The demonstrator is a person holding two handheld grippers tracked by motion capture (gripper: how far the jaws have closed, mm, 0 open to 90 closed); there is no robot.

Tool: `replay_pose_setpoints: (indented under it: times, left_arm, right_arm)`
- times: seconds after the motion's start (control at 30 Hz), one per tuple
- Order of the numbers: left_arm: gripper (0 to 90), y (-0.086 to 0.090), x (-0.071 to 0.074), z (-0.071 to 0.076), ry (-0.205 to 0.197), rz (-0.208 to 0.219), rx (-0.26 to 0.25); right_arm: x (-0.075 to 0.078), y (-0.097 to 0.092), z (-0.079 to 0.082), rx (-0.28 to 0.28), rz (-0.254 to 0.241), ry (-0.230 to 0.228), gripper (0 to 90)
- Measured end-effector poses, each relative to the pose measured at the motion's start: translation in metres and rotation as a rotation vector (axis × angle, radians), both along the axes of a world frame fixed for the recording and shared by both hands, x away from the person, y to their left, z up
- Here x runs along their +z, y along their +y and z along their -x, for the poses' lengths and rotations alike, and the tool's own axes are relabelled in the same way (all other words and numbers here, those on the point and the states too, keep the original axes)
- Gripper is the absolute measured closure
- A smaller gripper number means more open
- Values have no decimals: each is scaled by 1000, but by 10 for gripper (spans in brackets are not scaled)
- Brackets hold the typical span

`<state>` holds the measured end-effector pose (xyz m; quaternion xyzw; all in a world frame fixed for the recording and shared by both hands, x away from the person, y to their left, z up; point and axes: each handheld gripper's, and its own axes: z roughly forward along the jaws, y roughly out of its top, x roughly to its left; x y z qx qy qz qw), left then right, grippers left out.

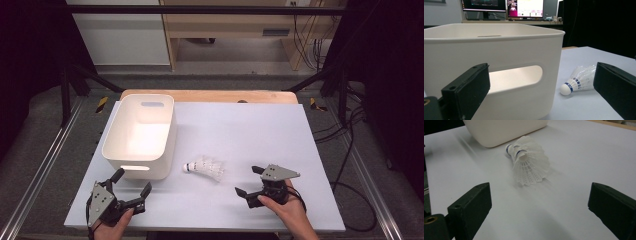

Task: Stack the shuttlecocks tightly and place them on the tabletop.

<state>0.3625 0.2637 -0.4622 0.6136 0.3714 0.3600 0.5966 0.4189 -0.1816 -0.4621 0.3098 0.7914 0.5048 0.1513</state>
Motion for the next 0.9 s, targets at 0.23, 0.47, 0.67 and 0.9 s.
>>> replay_pose_setpoints:
  times: [0.23,0.47,0.67,0.9]
  left_arm:
    - [8,-3,1,0,-5,-9,-16]
    - [8,-6,0,-2,-4,-15,-23]
    - [8,-6,-1,0,-2,-21,-29]
    - [8,-7,0,-1,-7,-25,-37]
  right_arm:
    - [-6,9,7,32,-9,36,65]
    - [-8,22,11,46,19,35,57]
    - [-8,36,16,92,32,47,64]
    - [-9,51,18,112,48,51,62]
